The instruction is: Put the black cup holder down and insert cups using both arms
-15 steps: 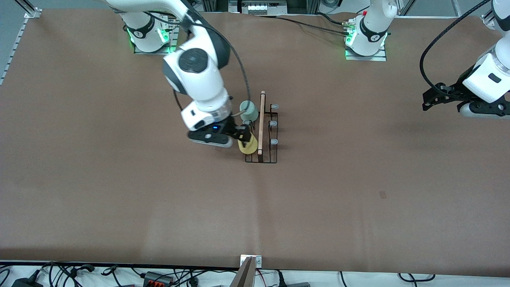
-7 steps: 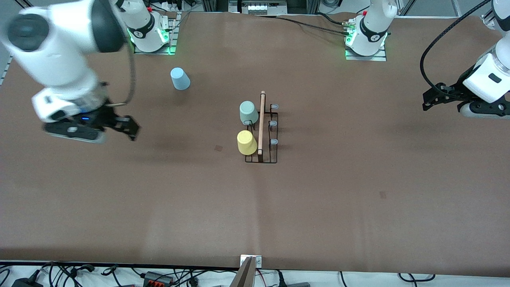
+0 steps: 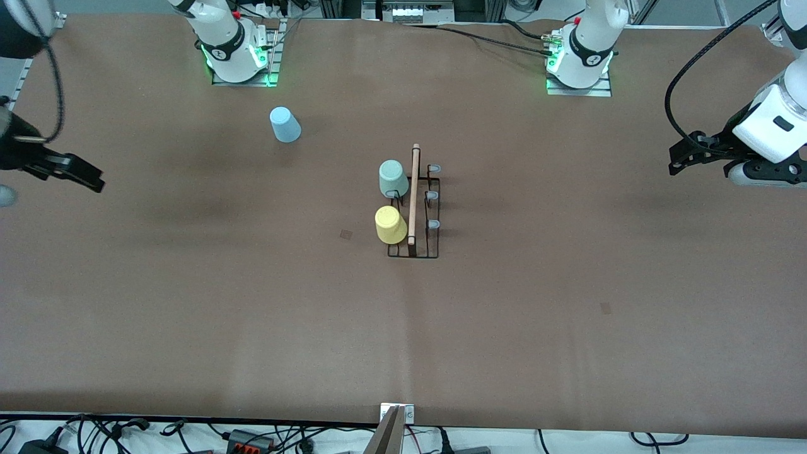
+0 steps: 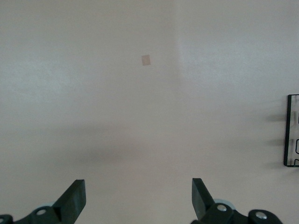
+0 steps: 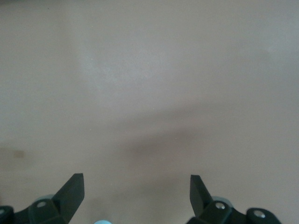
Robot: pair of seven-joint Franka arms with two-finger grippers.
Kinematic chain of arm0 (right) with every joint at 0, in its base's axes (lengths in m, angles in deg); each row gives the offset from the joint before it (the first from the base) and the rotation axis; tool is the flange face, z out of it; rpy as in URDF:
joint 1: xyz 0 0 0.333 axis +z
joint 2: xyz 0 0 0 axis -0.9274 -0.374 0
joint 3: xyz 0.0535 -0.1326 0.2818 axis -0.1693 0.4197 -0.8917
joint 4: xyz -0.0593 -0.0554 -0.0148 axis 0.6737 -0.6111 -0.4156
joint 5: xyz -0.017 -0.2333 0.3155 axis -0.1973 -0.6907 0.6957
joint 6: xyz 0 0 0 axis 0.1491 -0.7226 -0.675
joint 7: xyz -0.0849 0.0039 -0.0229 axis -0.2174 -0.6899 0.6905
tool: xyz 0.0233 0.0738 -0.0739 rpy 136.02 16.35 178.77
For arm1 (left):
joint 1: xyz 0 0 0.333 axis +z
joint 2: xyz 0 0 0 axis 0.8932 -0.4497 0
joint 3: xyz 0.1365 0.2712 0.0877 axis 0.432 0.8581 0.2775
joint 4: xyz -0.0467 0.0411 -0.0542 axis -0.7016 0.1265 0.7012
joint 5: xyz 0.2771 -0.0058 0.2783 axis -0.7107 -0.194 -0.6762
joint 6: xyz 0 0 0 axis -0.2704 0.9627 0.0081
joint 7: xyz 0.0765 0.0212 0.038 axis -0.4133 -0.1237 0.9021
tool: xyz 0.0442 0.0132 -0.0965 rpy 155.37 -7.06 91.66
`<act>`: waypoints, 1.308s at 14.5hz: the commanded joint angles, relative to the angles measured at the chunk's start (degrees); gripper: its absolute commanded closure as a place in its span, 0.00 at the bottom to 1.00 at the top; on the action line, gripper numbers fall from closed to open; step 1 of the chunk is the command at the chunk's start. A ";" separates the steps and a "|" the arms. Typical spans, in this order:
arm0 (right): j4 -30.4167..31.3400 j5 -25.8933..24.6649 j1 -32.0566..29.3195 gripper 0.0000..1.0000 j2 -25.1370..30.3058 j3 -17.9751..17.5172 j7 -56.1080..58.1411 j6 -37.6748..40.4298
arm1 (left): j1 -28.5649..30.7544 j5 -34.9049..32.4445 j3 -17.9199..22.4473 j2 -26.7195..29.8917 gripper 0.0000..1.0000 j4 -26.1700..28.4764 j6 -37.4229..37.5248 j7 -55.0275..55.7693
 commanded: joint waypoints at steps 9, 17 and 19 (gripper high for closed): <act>-0.77 2.19 7.86 0.00 1.17 7.58 8.94 6.15 | 0.31 0.31 0.21 0.59 0.00 0.56 0.23 -1.41; -0.50 2.02 7.07 0.00 0.82 7.76 8.42 4.39 | 0.31 0.31 0.21 0.59 0.00 0.47 0.23 -1.41; -0.50 2.02 7.07 0.00 0.73 7.75 8.41 4.39 | 0.31 0.31 0.21 0.59 0.00 0.56 0.23 -1.41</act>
